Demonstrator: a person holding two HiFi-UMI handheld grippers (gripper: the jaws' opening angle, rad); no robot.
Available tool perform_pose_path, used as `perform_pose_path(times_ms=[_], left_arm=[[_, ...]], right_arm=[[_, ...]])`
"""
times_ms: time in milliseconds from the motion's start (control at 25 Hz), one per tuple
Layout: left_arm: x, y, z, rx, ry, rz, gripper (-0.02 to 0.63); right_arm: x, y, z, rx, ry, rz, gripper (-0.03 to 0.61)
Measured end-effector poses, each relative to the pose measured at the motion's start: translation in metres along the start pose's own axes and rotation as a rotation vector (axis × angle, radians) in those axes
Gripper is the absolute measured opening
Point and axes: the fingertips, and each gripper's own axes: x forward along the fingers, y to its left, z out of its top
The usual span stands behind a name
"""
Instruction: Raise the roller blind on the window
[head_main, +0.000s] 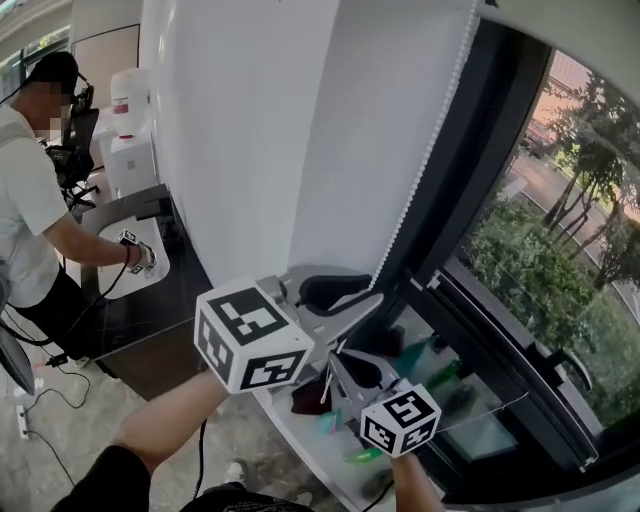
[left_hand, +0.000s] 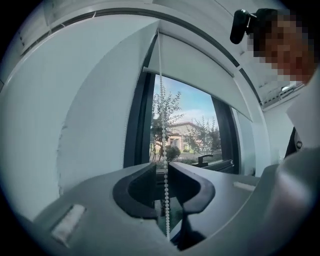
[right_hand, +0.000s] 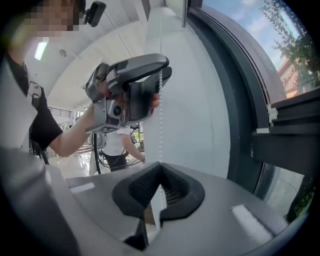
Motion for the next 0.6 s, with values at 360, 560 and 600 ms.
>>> perform_pose_path(times_ms=[360,560,600], left_arm=[[-0.007,0.005,-0.011,0.054,0.021,0.087,0.014],[-0.002,0.004,-0.066,0.011,0.114,0.082,0.014],[-0.002,0.003,-0.078,-0.005,0.135,0.079,0.014]], right_arm=[[-0.036,0.009,0.043,0.283,-0.147,0.245,0.17],[-0.055,-0.013,0.132,0.198,-0.325,0.143,0.167],[-0.056,-0.009,0.151,0.181,-0.354,0.149,0.167]])
